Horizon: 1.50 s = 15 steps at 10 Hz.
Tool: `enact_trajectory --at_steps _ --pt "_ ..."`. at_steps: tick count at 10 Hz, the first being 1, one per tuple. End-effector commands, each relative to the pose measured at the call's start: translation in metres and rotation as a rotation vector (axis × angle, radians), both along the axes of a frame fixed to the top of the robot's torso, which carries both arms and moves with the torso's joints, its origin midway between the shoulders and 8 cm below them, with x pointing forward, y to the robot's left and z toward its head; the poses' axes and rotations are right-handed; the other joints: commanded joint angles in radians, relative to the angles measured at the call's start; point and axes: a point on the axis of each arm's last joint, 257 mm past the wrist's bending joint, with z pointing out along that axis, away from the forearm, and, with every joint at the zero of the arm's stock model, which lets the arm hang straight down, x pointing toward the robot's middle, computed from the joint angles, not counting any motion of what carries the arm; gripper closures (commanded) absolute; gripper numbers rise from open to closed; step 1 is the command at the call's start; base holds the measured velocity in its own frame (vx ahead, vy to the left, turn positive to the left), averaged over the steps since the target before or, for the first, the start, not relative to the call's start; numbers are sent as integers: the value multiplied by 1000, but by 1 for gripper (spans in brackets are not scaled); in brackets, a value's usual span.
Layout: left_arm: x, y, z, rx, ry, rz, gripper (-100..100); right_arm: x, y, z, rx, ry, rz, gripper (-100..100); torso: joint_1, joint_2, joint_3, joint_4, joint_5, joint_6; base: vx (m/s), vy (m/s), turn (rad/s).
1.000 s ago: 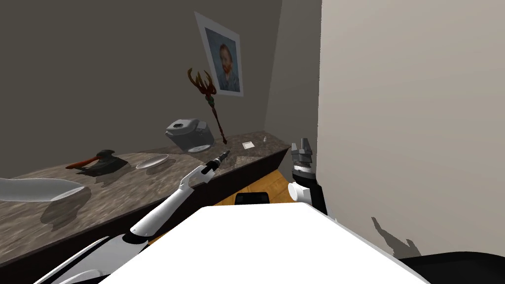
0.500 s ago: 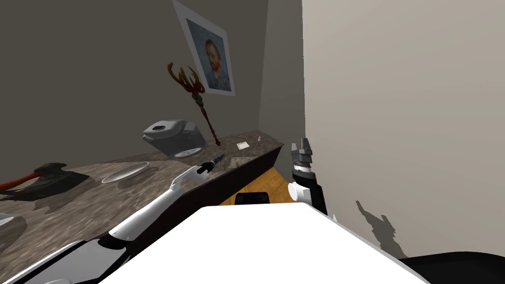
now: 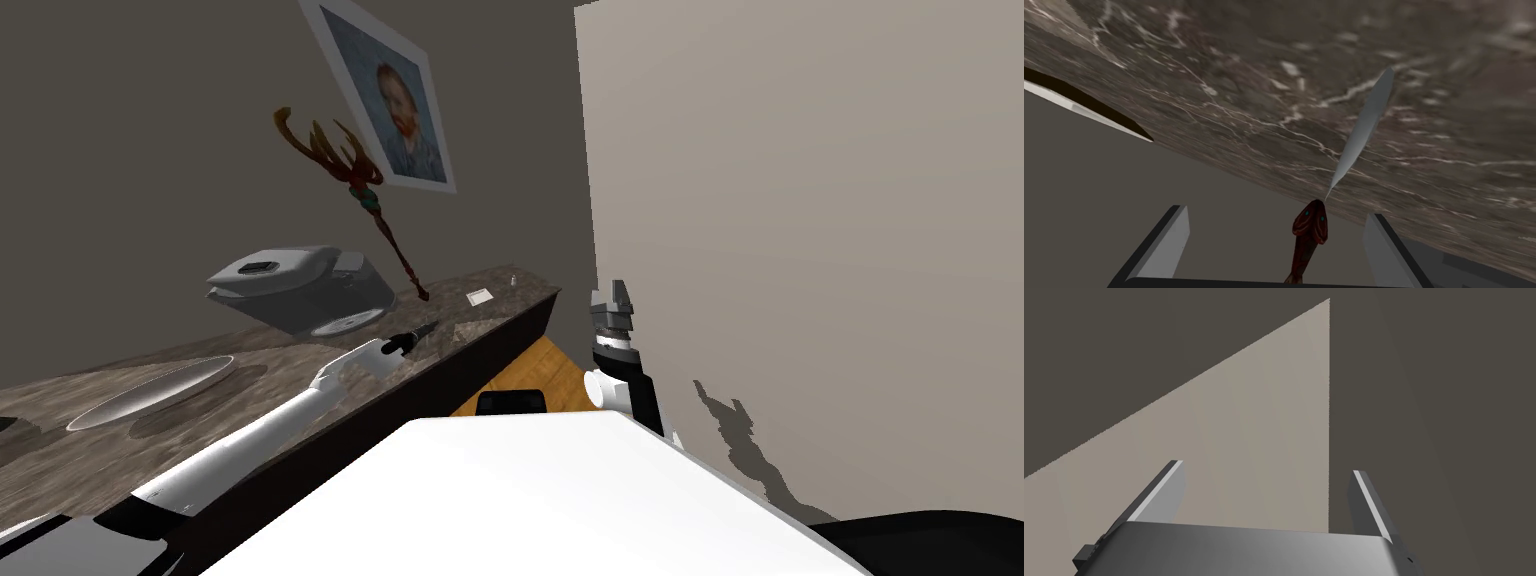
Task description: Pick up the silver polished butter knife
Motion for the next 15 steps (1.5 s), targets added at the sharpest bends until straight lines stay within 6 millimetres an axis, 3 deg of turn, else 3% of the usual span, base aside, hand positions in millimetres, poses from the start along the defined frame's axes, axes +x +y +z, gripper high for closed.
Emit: enact_trajectory --at_steps 1,3,4,10,11,12,13,15 --pt "-2 16 -9 15 31 31 -100 0 0 0 0 0 0 0 0 0 0 0 0 0 -1 -33 -105" --pt "-27 58 -18 52 112 109 -100 0 0 0 0 0 0 0 1 0 0 0 0 0 0 -40 -211" --pt "-27 59 -17 56 111 109 -100 0 0 0 0 0 0 0 1 0 0 0 0 0 3 -29 -103" --pt "-107 157 -27 157 315 302 -100 0 0 0 0 0 0 0 1 0 0 0 0 -1 9 -43 -207" --pt "-96 146 -25 145 289 278 -100 0 0 0 0 0 0 0 1 -1 0 0 0 -1 6 -20 -32" --pt "-98 148 -25 147 294 283 0 0 0 0 0 0 0 0 2 0 0 0 1 -1 0 0 0" --pt "-101 151 -34 146 296 290 -100 0 0 0 0 0 0 0 3 0 0 0 1 -1 31 24 -68" --pt "-106 154 -43 145 299 297 -100 0 0 0 0 0 0 0 6 -2 -1 0 2 -1 50 43 -49"
